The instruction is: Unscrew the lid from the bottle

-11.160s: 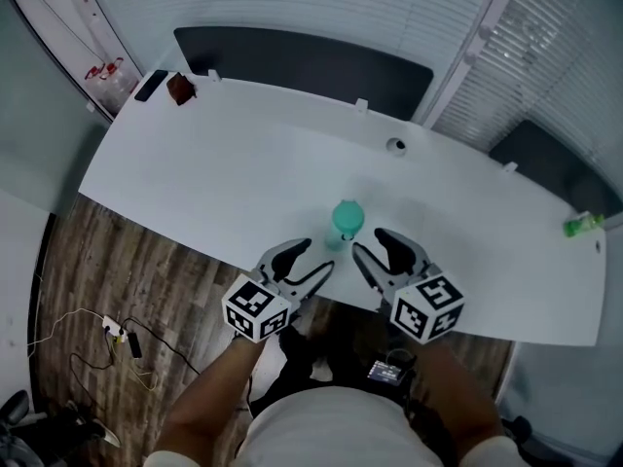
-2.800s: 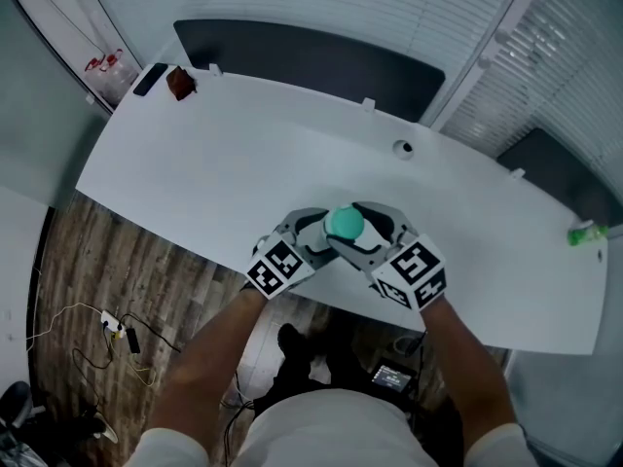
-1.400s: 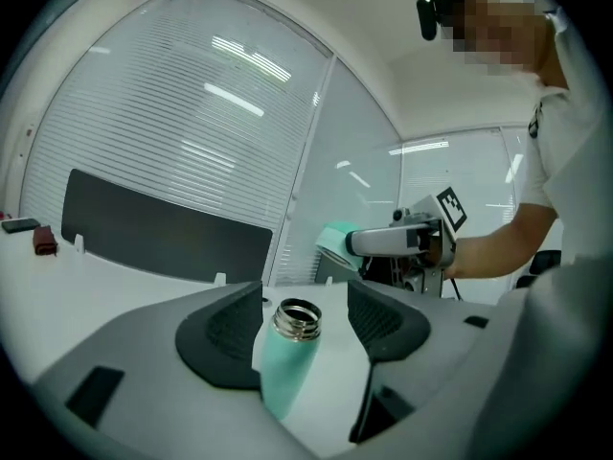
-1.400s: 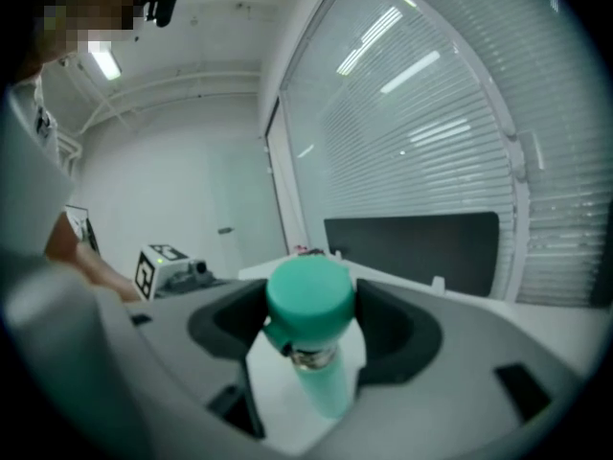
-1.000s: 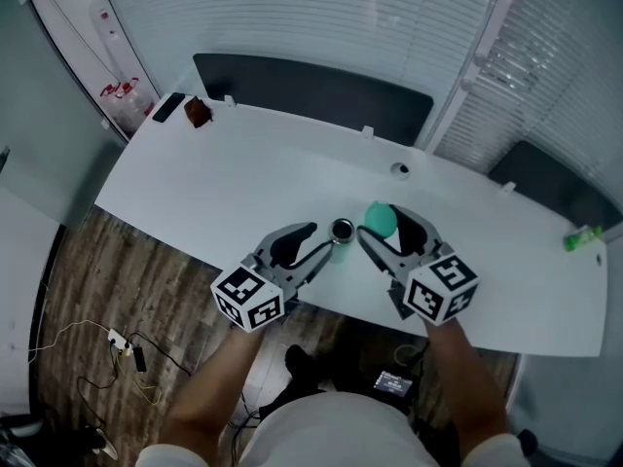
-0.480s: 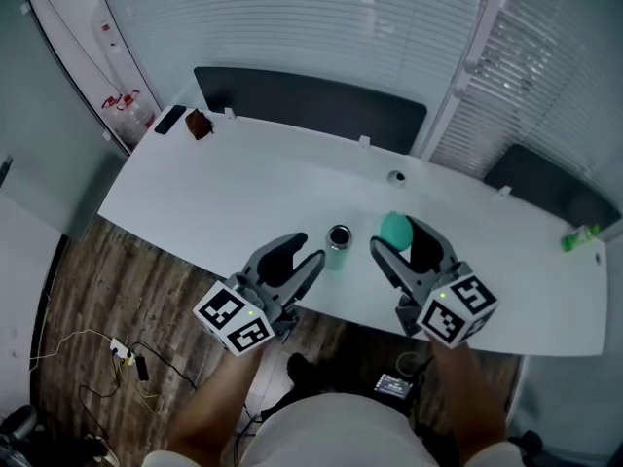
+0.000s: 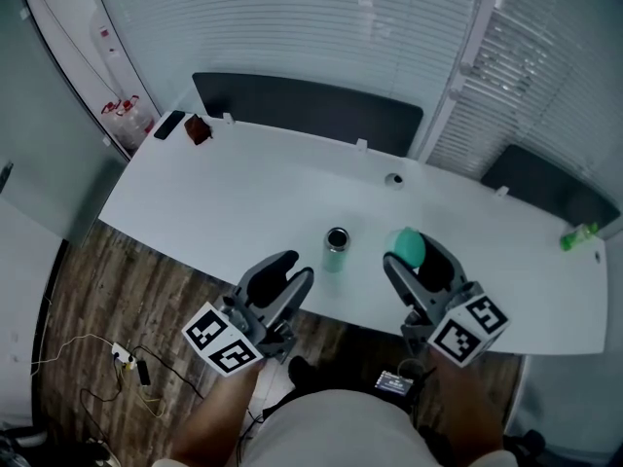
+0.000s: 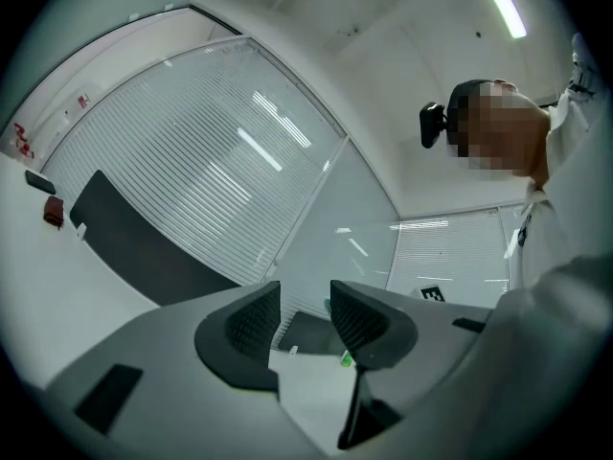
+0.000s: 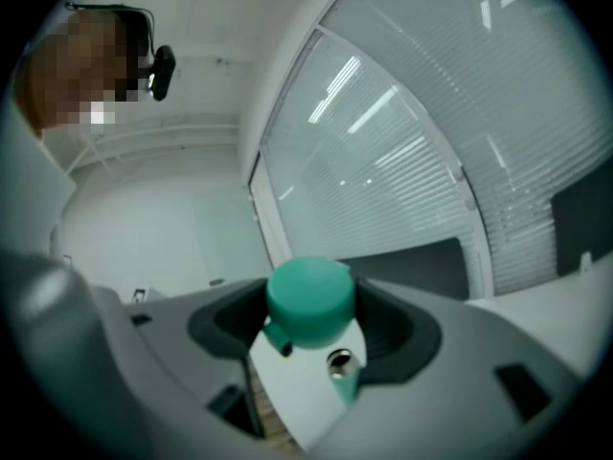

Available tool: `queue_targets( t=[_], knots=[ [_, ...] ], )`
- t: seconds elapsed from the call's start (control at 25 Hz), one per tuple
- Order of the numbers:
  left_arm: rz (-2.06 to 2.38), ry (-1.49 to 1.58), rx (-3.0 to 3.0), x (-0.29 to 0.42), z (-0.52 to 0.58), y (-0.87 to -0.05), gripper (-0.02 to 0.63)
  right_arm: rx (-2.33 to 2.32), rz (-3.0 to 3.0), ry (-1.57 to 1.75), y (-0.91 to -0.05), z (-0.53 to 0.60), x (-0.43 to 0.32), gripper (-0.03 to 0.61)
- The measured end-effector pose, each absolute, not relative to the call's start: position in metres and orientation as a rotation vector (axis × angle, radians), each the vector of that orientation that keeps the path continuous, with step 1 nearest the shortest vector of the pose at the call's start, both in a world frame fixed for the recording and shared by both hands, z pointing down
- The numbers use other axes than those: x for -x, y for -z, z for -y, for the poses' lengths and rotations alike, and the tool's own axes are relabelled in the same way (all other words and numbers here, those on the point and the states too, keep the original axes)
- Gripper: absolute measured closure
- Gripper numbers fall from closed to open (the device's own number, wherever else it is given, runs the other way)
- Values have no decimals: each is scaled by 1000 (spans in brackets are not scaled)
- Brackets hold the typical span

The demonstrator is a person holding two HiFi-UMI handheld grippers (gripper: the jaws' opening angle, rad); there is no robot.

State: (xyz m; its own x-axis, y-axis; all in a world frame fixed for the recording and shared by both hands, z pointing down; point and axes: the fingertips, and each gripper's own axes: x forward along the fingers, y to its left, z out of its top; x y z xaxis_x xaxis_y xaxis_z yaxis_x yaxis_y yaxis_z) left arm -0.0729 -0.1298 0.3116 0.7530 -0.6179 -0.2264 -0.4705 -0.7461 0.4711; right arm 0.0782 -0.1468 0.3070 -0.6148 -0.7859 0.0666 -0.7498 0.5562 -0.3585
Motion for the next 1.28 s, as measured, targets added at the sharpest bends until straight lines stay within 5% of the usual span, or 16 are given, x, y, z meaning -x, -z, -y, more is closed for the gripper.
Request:
queue_targets(
  t=[1.28],
  knots=[
    [761,562,-2407,84,64,-332,445,1391,-2549,770,-349,77,-108,275]
  ],
)
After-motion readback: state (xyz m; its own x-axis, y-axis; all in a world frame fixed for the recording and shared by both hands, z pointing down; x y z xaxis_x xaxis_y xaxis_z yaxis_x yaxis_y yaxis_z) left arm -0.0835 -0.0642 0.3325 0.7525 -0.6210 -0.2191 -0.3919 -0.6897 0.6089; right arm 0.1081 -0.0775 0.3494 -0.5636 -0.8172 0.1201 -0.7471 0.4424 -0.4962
